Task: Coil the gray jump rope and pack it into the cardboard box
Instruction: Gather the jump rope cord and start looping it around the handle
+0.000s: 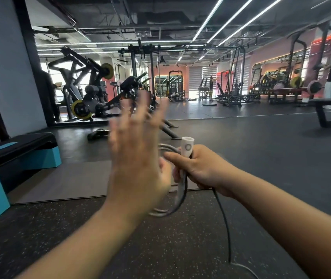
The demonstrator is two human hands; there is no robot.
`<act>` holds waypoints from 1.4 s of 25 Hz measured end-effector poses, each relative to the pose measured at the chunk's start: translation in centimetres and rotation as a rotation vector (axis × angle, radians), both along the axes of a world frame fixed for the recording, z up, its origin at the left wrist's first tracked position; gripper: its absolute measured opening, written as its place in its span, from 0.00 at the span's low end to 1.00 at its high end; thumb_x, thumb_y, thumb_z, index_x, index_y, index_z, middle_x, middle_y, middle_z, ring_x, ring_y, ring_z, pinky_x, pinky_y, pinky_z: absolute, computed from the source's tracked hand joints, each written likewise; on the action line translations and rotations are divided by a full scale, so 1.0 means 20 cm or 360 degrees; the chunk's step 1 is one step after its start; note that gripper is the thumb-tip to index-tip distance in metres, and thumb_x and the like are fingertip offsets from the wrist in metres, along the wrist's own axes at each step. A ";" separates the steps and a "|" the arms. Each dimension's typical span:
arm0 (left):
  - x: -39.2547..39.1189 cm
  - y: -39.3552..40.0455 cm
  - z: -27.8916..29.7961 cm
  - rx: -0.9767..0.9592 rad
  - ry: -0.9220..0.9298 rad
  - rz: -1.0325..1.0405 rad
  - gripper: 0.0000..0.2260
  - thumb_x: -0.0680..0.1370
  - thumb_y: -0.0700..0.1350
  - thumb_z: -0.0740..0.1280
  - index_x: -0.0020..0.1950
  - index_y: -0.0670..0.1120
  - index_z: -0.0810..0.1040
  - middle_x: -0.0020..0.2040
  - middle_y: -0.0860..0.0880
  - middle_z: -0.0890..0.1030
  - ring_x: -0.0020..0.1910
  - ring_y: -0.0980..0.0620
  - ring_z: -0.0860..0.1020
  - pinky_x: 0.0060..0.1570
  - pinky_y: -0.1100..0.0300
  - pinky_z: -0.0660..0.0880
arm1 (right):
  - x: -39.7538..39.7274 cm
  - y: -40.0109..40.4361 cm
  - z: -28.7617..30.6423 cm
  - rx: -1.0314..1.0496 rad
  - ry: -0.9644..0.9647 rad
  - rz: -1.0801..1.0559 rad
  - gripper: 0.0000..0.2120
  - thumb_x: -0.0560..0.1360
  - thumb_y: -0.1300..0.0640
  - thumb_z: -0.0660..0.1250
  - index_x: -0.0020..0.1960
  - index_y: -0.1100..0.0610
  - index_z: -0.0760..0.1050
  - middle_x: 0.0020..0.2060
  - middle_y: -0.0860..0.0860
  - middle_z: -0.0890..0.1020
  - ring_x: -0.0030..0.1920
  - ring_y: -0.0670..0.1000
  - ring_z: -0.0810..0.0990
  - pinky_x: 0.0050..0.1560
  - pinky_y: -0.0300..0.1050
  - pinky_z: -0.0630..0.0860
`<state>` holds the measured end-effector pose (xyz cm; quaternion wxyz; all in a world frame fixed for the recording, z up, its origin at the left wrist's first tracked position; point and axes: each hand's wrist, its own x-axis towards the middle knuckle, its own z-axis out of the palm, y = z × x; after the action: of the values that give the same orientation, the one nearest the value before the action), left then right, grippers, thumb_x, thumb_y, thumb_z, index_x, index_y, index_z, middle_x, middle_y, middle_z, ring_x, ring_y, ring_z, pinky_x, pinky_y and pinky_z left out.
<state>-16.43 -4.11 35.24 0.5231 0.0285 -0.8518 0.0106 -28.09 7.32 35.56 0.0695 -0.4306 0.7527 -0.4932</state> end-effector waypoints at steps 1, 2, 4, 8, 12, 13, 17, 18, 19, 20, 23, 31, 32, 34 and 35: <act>-0.03 -0.04 0.03 -0.0387 -0.0261 0.0063 0.49 0.68 0.41 0.72 0.83 0.50 0.46 0.84 0.44 0.45 0.82 0.43 0.45 0.77 0.37 0.51 | 0.01 0.00 0.02 0.0102 0.0105 0.0053 0.18 0.81 0.51 0.67 0.38 0.61 0.80 0.26 0.47 0.80 0.26 0.45 0.74 0.29 0.36 0.70; -0.06 -0.06 0.05 -0.0698 -0.0479 0.0115 0.49 0.68 0.43 0.70 0.83 0.51 0.47 0.84 0.43 0.48 0.82 0.41 0.46 0.76 0.36 0.51 | 0.04 0.00 0.04 0.0262 0.0253 0.0072 0.13 0.81 0.56 0.67 0.41 0.61 0.80 0.31 0.48 0.80 0.29 0.45 0.74 0.30 0.35 0.69; -0.09 -0.10 0.06 -0.1020 -0.0714 0.0172 0.41 0.71 0.44 0.66 0.82 0.48 0.52 0.80 0.40 0.61 0.78 0.37 0.60 0.73 0.37 0.59 | 0.06 -0.01 0.08 0.0483 0.0488 0.0067 0.06 0.79 0.64 0.65 0.45 0.61 0.79 0.37 0.50 0.77 0.34 0.47 0.71 0.33 0.41 0.65; -0.10 -0.15 0.07 -0.1175 -0.0863 0.0158 0.25 0.76 0.37 0.38 0.71 0.40 0.60 0.64 0.39 0.70 0.55 0.40 0.77 0.51 0.47 0.76 | 0.03 0.01 0.10 0.0523 0.0243 0.0089 0.09 0.76 0.61 0.67 0.37 0.59 0.78 0.28 0.50 0.79 0.28 0.48 0.72 0.33 0.44 0.69; -0.10 -0.19 0.10 -0.0974 -0.0990 0.0028 0.10 0.80 0.36 0.49 0.58 0.48 0.60 0.57 0.46 0.66 0.46 0.46 0.75 0.42 0.51 0.78 | 0.02 0.04 0.10 0.0631 0.0166 0.0299 0.06 0.76 0.56 0.69 0.48 0.56 0.84 0.36 0.51 0.82 0.35 0.52 0.72 0.35 0.48 0.67; -0.10 -0.20 0.09 -0.0892 -0.0992 0.0068 0.07 0.82 0.37 0.54 0.56 0.49 0.61 0.54 0.47 0.66 0.42 0.48 0.74 0.38 0.54 0.77 | 0.02 0.05 0.10 0.0638 0.0167 0.0307 0.05 0.75 0.55 0.70 0.48 0.55 0.83 0.36 0.51 0.84 0.35 0.51 0.72 0.34 0.47 0.67; -0.04 -0.25 0.02 -0.0711 -0.0827 0.0326 0.11 0.75 0.39 0.71 0.47 0.47 0.69 0.43 0.48 0.71 0.34 0.49 0.73 0.25 0.59 0.66 | -0.01 0.08 0.05 0.0720 0.0163 0.0229 0.08 0.75 0.51 0.72 0.46 0.57 0.81 0.37 0.52 0.89 0.32 0.52 0.69 0.30 0.46 0.64; -0.03 -0.24 0.02 -0.0727 -0.0773 0.0383 0.12 0.71 0.40 0.75 0.44 0.46 0.72 0.41 0.48 0.73 0.35 0.48 0.74 0.26 0.58 0.66 | -0.01 0.08 0.04 0.0724 0.0196 0.0257 0.09 0.76 0.51 0.72 0.46 0.57 0.80 0.36 0.51 0.88 0.31 0.52 0.70 0.31 0.47 0.65; -0.02 -0.22 0.03 -0.0771 -0.0768 0.0473 0.10 0.71 0.41 0.75 0.45 0.47 0.75 0.44 0.46 0.76 0.40 0.46 0.76 0.31 0.55 0.70 | -0.01 0.07 0.04 0.0723 0.0285 0.0286 0.09 0.77 0.50 0.71 0.46 0.57 0.78 0.35 0.50 0.87 0.30 0.51 0.71 0.32 0.46 0.66; -0.02 -0.18 0.04 -0.0838 -0.0793 0.0559 0.08 0.72 0.43 0.72 0.49 0.47 0.76 0.49 0.45 0.78 0.49 0.43 0.77 0.41 0.51 0.74 | -0.01 0.05 0.05 0.0719 0.0418 0.0311 0.10 0.78 0.50 0.70 0.45 0.56 0.77 0.33 0.49 0.85 0.29 0.48 0.72 0.33 0.45 0.68; -0.07 -0.09 0.07 -0.0793 -0.1040 0.0417 0.12 0.76 0.42 0.65 0.58 0.49 0.67 0.51 0.47 0.81 0.52 0.43 0.80 0.51 0.49 0.72 | 0.01 0.03 0.09 0.0758 0.0774 0.0374 0.10 0.79 0.52 0.70 0.40 0.50 0.75 0.30 0.46 0.79 0.28 0.42 0.73 0.32 0.35 0.67; 0.02 -0.22 0.13 -0.0595 -0.1907 -0.0043 0.18 0.77 0.70 0.54 0.53 0.56 0.62 0.40 0.55 0.73 0.38 0.51 0.74 0.39 0.54 0.72 | -0.13 0.23 0.14 0.0861 0.0252 0.0246 0.28 0.74 0.32 0.68 0.37 0.58 0.84 0.25 0.51 0.74 0.26 0.50 0.66 0.30 0.43 0.65; 0.05 -0.25 0.13 -0.0657 -0.1925 0.0042 0.20 0.76 0.72 0.51 0.50 0.56 0.62 0.40 0.54 0.74 0.37 0.51 0.73 0.37 0.55 0.70 | -0.17 0.27 0.15 0.0841 0.0241 0.0206 0.27 0.73 0.33 0.70 0.35 0.58 0.81 0.25 0.51 0.72 0.26 0.50 0.67 0.29 0.43 0.67; 0.09 -0.34 0.14 -0.0814 -0.1869 0.0174 0.21 0.76 0.72 0.45 0.50 0.56 0.63 0.41 0.53 0.78 0.38 0.50 0.76 0.39 0.55 0.72 | -0.23 0.33 0.14 0.0790 0.0209 0.0117 0.27 0.71 0.35 0.73 0.32 0.58 0.75 0.26 0.53 0.70 0.26 0.50 0.70 0.29 0.45 0.74; 0.10 -0.38 0.16 -0.0852 -0.1824 0.0241 0.22 0.77 0.71 0.44 0.52 0.57 0.64 0.43 0.53 0.80 0.40 0.50 0.79 0.41 0.54 0.75 | -0.26 0.36 0.13 0.0754 0.0179 0.0070 0.27 0.71 0.35 0.73 0.32 0.57 0.72 0.26 0.54 0.69 0.26 0.50 0.70 0.30 0.46 0.76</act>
<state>-14.34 -11.81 38.36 -0.0288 -0.0533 -0.9600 0.2735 -33.31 14.56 38.10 0.1374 -0.4453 0.8405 -0.2766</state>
